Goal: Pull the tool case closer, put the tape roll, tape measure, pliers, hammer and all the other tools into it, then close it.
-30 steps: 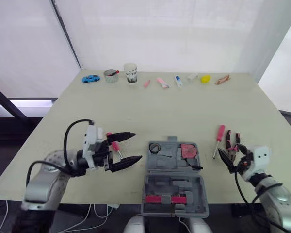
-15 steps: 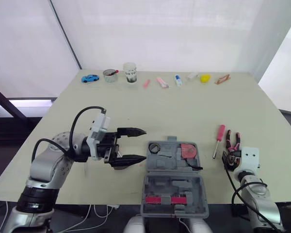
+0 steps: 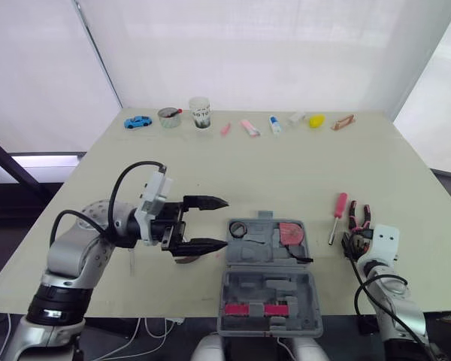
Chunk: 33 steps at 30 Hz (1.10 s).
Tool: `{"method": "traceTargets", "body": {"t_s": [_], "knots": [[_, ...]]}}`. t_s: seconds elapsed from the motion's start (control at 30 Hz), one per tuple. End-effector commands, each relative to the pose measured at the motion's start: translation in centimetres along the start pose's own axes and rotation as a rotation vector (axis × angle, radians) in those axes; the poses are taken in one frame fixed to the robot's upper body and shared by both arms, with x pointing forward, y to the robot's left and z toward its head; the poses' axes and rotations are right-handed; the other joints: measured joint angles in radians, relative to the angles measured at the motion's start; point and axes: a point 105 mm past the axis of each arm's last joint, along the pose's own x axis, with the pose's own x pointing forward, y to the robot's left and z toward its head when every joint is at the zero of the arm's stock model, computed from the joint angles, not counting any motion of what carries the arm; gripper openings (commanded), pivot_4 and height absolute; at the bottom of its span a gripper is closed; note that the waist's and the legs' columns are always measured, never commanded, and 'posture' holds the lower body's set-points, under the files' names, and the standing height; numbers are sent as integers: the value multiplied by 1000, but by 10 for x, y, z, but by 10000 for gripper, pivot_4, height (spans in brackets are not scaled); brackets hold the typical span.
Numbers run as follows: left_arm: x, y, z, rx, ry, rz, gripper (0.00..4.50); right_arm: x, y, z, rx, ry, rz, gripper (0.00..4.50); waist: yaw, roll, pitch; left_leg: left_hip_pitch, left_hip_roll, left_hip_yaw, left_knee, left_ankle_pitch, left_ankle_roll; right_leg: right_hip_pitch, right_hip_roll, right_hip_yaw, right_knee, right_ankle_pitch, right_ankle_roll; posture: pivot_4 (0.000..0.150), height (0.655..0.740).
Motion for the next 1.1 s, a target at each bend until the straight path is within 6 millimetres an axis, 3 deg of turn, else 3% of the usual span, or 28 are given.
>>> {"method": "traceTargets", "body": {"t_s": [0.03,0.07,0.23,0.53,0.8,1.1], "knots": [[4,-3,6,34,-6,-16,45000,2,-1,1,15,-11,-10,31692,-1,0,0,0,0,0,0,0,0,0,0,0,0,0,0,1500,7400],[4,-3,6,32,-6,-16,45000,3,-1,1,12,-11,-10,29803,-2,0,0,0,0,0,0,0,0,0,0,0,0,0,0,1500,7400],[3,-4,5,26,-11,-8,45000,6,1,-3,-20,-8,-1,9852,-2,0,0,0,0,0,0,0,0,0,0,0,0,0,0,1500,7400],[0,-3,4,26,-13,5,45000,7,-8,-10,-81,9,6,9789,-2,-1,-1,2,0,0,0,0,0,1,1,3,0,0,0,1500,7400],[-3,-2,4,30,-22,13,45000,2,-19,14,-100,-85,13,9789,0,-1,-1,1,0,0,1,0,0,1,1,4,0,0,0,1500,7400],[-5,-1,3,51,-32,11,45000,-28,-56,47,-247,-163,115,9789,1,3,2,-1,-1,1,0,0,0,0,1,3,-1,0,0,1500,7400]]}}
